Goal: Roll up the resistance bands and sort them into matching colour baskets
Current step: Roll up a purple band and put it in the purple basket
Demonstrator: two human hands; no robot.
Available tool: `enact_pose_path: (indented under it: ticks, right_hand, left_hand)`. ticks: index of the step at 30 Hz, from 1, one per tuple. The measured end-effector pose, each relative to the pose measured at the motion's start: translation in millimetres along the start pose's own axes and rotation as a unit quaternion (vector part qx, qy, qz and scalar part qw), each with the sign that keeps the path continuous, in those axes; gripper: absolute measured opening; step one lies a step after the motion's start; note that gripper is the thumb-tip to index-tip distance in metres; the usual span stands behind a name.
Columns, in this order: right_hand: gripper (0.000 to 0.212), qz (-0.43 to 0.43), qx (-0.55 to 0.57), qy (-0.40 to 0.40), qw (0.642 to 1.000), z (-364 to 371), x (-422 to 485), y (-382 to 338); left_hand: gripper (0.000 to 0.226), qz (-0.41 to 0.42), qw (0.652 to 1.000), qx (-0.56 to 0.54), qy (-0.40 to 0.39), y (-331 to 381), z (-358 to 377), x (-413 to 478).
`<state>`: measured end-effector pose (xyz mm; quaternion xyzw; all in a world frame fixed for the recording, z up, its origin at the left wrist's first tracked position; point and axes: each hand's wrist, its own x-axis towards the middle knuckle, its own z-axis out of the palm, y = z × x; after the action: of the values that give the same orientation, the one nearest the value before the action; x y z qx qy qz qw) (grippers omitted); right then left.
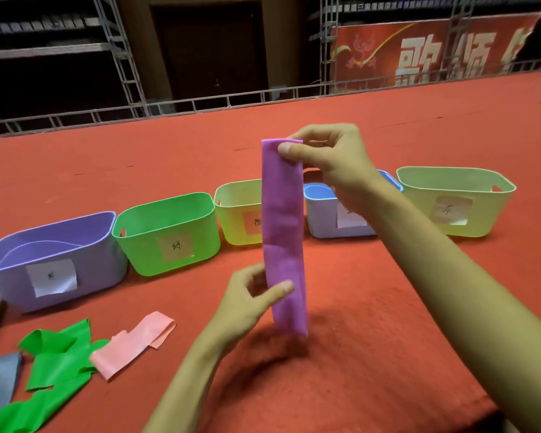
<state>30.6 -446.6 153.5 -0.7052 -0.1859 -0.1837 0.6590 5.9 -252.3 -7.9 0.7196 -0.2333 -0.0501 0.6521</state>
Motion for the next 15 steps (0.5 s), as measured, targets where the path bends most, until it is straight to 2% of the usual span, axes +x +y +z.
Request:
enact_pose_path:
  ticks: [3,11,15]
  right_hand:
    - [0.012,0.058,0.037,0.036,0.997,-7,16,24]
    - [0.010,0.246,0.018,0.020,0.969,-5,7,156]
    - [0.004,0.275,0.003,-0.014,0.961,7,-15,211]
  left_hand:
    - [0.016,-0.104,0.995,-0.007,-0.007,-32,16,-28]
    - [0.021,-0.266,0.963,-0.021,0.020,-34,33,-94]
    - [0.031,-0.329,0.944,0.014,-0.008,-25,23,-109]
